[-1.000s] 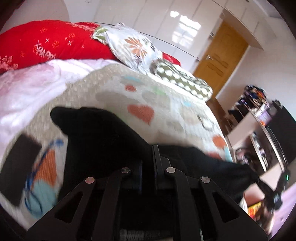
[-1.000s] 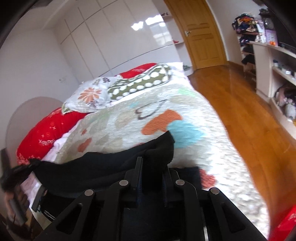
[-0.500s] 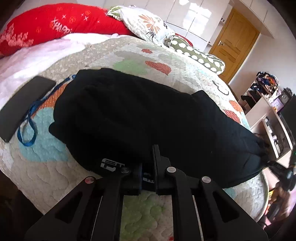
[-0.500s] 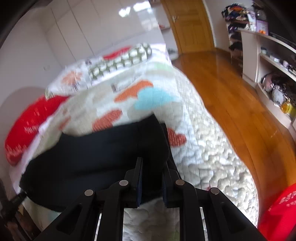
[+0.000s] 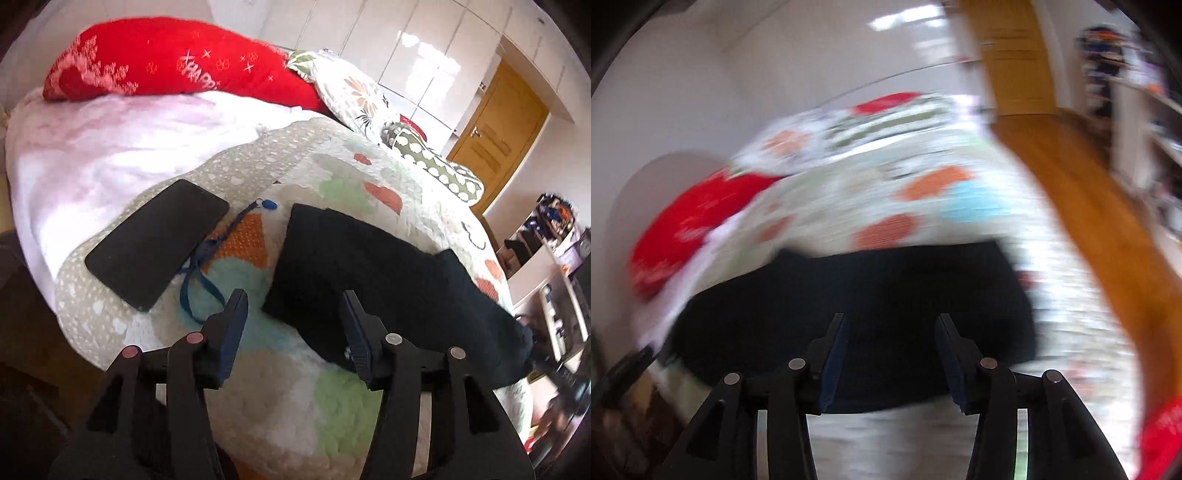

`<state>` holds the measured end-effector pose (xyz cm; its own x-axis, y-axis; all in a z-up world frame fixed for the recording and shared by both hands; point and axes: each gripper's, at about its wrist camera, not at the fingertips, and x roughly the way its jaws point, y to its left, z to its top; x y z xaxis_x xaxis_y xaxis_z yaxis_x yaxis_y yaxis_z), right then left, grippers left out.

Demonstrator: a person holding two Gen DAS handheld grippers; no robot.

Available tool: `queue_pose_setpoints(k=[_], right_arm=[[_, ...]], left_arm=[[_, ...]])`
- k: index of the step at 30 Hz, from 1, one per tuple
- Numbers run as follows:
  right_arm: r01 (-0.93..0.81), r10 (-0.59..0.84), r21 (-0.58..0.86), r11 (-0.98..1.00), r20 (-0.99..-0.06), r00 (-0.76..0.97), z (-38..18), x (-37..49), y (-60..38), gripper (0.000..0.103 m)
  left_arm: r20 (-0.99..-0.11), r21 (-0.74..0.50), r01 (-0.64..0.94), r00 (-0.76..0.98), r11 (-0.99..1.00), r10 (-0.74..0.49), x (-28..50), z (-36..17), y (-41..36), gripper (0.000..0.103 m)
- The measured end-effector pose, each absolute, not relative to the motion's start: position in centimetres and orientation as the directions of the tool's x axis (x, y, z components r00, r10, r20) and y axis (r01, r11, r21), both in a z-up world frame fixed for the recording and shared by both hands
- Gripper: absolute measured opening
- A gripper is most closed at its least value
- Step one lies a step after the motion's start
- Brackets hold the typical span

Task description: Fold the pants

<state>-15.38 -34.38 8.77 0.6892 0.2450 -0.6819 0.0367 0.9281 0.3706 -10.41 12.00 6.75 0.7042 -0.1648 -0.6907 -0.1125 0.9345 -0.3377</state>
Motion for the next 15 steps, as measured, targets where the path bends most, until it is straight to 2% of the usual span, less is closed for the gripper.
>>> queue_pose_setpoints(k=[4, 8, 13, 14, 15], right_arm=[[-0.179, 0.436, 0.423, 0.888, -0.653, 0.620, 7.7, -13.0, -26.4, 0.047], [-0.339, 0.551, 0.435, 0.834, -0.643, 0.532, 6.6, -11.4, -19.2, 0.047], [-0.498, 0.553, 0.302, 0.813, -0.671, 0.495, 5.7, -11.0, -11.6, 0.047], [-0.508, 0.537, 0.269, 0.818, -0.674, 0.507, 5.6, -11.5, -11.1, 0.047], [-0.522, 0.510, 0.216, 0.825, -0.682, 0.525, 5.2, -11.3, -10.1, 0.047]], left_arm=[[-0.711, -0.346, -0.123, 0.681, 0.930, -0.175, -8.1, 5.5, 12.3, 0.052], [-0.716, -0.373, -0.110, 0.666, 0.921, -0.210, -6.8, 4.6, 11.9, 0.052], [-0.700, -0.387, -0.088, 0.676, 0.918, -0.230, -6.3, 4.5, 11.5, 0.051], [-0.696, -0.387, -0.083, 0.680, 0.918, -0.232, -6.3, 4.5, 11.4, 0.044], [-0.692, -0.385, -0.077, 0.683, 0.920, -0.233, -6.2, 4.7, 11.3, 0.043]])
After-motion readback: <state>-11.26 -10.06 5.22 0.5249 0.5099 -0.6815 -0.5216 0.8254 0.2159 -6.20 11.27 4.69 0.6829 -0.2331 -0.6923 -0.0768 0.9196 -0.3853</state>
